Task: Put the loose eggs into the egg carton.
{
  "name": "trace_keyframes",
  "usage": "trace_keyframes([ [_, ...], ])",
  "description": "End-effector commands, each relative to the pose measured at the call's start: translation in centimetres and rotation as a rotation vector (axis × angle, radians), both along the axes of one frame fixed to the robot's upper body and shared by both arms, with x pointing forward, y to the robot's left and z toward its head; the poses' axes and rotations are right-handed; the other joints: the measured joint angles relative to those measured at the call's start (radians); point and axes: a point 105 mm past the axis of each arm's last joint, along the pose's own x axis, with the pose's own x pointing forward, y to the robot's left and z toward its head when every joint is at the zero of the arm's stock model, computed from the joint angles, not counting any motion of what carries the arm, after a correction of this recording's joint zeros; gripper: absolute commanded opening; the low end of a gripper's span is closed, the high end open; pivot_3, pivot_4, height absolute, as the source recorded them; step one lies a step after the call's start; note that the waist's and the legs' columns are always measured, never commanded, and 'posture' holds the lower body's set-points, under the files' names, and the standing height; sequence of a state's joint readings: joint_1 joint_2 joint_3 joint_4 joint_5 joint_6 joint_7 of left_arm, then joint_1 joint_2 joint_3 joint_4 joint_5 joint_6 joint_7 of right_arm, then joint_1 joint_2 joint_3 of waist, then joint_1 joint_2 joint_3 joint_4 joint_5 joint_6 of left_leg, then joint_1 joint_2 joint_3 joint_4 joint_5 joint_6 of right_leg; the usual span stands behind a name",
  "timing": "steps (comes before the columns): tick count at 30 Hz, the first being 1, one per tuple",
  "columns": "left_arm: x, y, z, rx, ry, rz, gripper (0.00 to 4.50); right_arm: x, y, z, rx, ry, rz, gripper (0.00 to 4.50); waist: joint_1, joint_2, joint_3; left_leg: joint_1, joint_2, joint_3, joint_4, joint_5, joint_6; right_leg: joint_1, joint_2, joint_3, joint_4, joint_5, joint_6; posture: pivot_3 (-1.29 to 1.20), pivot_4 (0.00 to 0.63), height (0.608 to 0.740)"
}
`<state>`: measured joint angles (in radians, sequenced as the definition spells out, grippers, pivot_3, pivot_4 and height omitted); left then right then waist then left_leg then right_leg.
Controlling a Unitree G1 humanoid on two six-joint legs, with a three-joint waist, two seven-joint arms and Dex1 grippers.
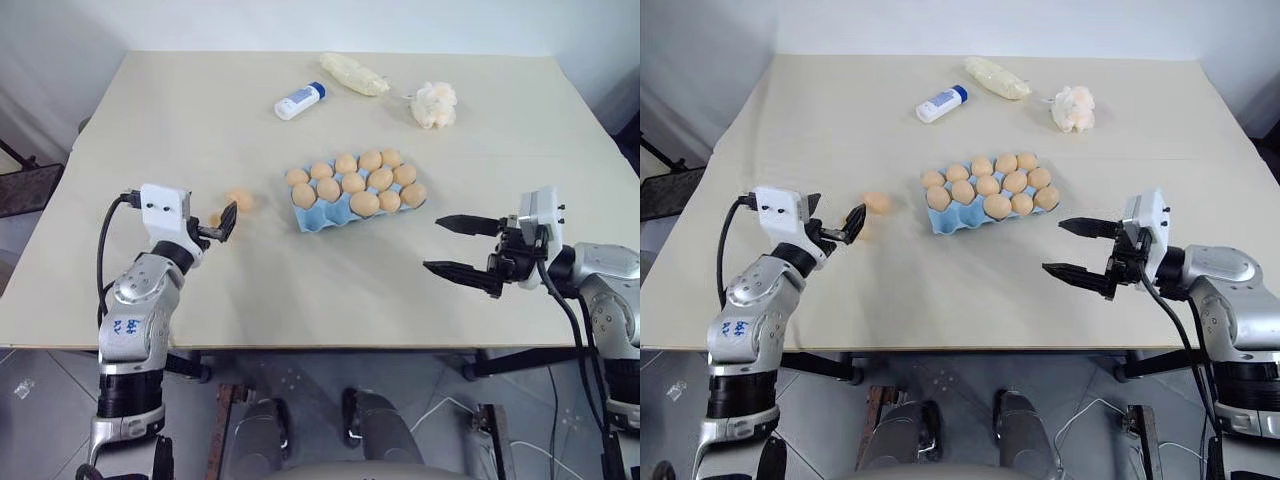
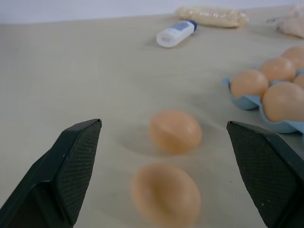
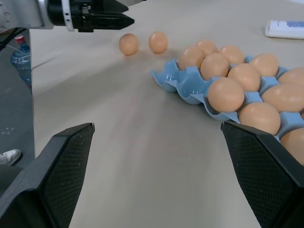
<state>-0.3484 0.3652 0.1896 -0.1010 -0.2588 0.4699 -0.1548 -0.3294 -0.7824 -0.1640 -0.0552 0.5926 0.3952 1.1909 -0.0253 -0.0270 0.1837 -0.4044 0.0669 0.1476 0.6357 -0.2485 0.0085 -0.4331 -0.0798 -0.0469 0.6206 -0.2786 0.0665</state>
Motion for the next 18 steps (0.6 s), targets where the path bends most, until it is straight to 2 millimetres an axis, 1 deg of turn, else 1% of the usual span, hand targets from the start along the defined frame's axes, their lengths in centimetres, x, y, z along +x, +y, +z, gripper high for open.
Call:
trace_keyframes([
  [1, 0.6, 0.0, -0.9, 0.021, 0.05, 0.003, 4.5, -0.2, 0.1, 1.0, -0.001, -0.041, 0.006, 4.47, -0.001, 0.0, 0.0, 0.0, 0.0, 0.0, 0.0, 0.0, 0.0, 0.0, 0.0, 0.0, 0.0, 0.0, 0.0, 0.0, 0.15, 0.74],
  [8, 0.7, -0.3, -2.2, 0.001, 0.158, 0.007, 4.5, -0.2, -0.1, 0.9, -0.003, -0.041, -0.01, 4.47, 0.001, 0.0, 0.0, 0.0, 0.0, 0.0, 0.0, 0.0, 0.0, 0.0, 0.0, 0.0, 0.0, 0.0, 0.0, 0.0, 0.15, 0.74],
  [11, 0.8, -0.2, -2.8, -0.001, 0.189, 0.001, 3.92, -0.1, -0.2, 0.8, -0.004, -0.036, -0.013, 4.5, 0.0, 0.0, 0.0, 0.0, 0.0, 0.0, 0.0, -0.001, -0.001, 0.0, -0.001, 0.0, 0.0, 0.0, 0.0, 0.0, 0.15, 0.74],
  [16, 0.7, -0.2, -2.9, 0.005, 0.188, -0.004, 2.44, 0.1, -0.3, 0.8, -0.005, -0.036, -0.019, 4.5, 0.001, 0.0, 0.0, 0.0, 0.0, 0.0, 0.0, 0.0, -0.001, 0.0, 0.0, -0.001, 0.0, 0.0, 0.0, 0.0, 0.15, 0.74],
  [17, 0.7, -0.2, -2.9, 0.009, 0.185, -0.009, 2.22, 0.2, -0.3, 0.7, -0.006, -0.036, -0.02, 4.5, 0.001, 0.0, 0.0, 0.0, 0.0, 0.0, 0.0, 0.0, -0.001, 0.0, -0.001, -0.001, 0.0, 0.0, 0.0, 0.0, 0.15, 0.74],
  [18, 0.7, -0.2, -2.9, 0.012, 0.183, -0.012, 2.11, 0.2, -0.3, 0.7, -0.007, -0.036, -0.02, 4.5, 0.001, 0.0, 0.0, 0.0, 0.0, 0.0, 0.0, 0.0, -0.001, 0.0, -0.001, 0.0, 0.0, 0.0, 0.0, 0.0, 0.15, 0.74],
])
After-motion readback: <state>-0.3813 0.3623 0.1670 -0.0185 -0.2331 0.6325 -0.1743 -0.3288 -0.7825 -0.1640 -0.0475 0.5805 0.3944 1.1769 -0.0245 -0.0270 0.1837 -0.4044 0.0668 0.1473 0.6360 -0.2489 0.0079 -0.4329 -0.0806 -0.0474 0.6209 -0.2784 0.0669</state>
